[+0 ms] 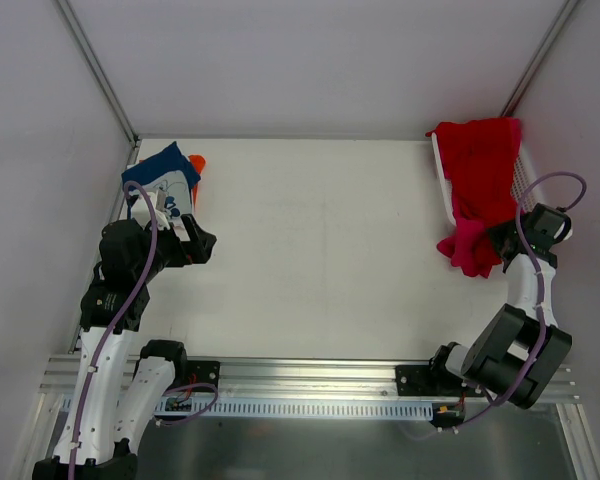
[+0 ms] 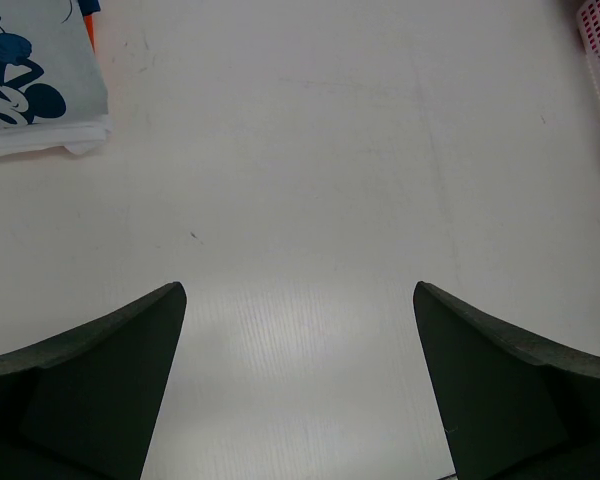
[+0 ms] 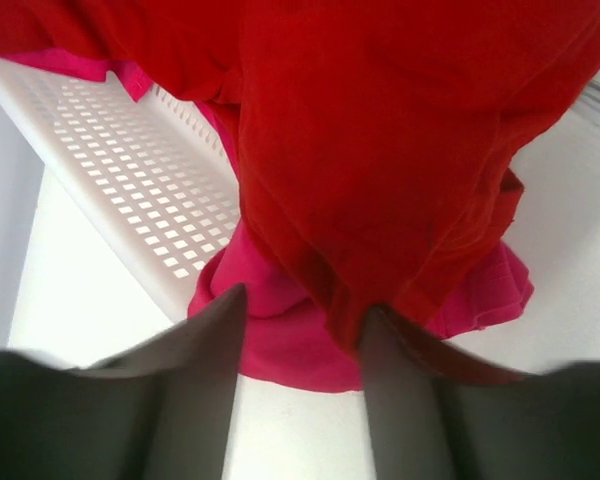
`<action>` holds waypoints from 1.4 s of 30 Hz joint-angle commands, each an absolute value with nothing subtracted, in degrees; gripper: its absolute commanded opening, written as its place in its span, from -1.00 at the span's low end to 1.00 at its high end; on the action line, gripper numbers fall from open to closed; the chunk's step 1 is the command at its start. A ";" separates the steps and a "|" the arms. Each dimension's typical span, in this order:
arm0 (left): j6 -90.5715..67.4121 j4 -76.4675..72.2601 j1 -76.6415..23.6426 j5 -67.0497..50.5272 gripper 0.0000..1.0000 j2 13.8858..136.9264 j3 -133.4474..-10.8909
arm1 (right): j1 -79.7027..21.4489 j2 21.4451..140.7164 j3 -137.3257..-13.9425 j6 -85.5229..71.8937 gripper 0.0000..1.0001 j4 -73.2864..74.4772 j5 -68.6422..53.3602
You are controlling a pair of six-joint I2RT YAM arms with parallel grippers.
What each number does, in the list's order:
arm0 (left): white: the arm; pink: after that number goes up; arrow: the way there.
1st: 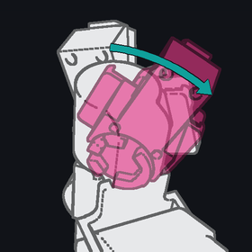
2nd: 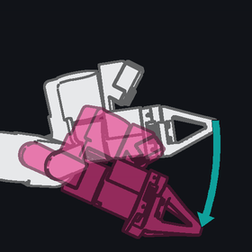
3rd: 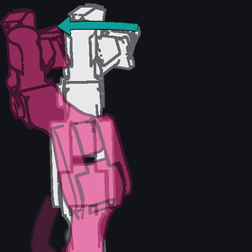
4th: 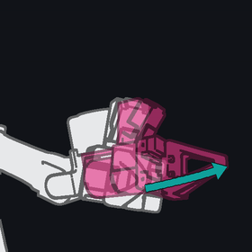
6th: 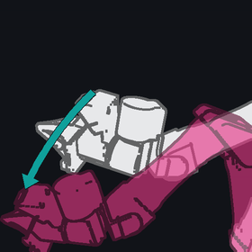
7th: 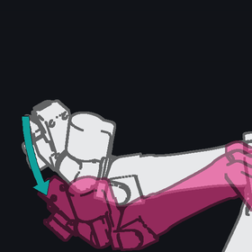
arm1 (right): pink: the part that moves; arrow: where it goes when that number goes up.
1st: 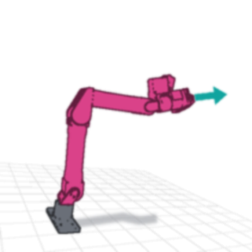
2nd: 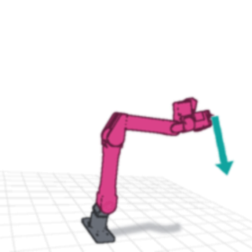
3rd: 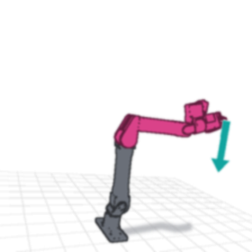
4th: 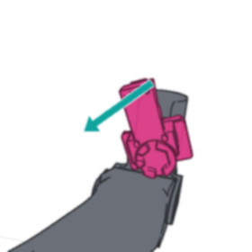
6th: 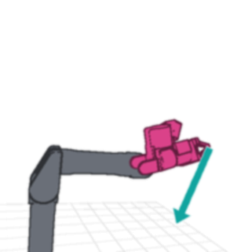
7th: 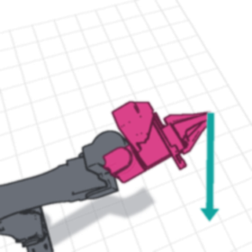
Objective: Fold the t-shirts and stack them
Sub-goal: Grab crumpled tshirt from bin with the right arm, then move the tshirt to the center of the board
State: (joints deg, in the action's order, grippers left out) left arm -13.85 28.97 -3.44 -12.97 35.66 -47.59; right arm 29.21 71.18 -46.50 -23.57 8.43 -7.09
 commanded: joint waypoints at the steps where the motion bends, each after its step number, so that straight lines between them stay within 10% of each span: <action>1: -12.66 27.33 -4.04 -13.27 0.98 35.42 -47.29 | 29.00 69.69 -46.58 -23.38 -0.42 7.30 -5.71; 4: -12.66 27.33 -4.04 -13.36 0.98 35.33 -47.37 | 29.00 71.10 -46.14 -23.73 -0.99 6.07 -7.38; 24: -12.83 27.42 -3.96 -13.80 0.98 34.37 -47.55 | 25.15 50.81 -58.32 -24.96 -0.99 14.04 -13.01; 42: -12.74 27.33 -3.87 -13.62 0.98 32.26 -47.46 | -25.73 68.27 -100.78 -24.36 -0.99 23.10 -23.29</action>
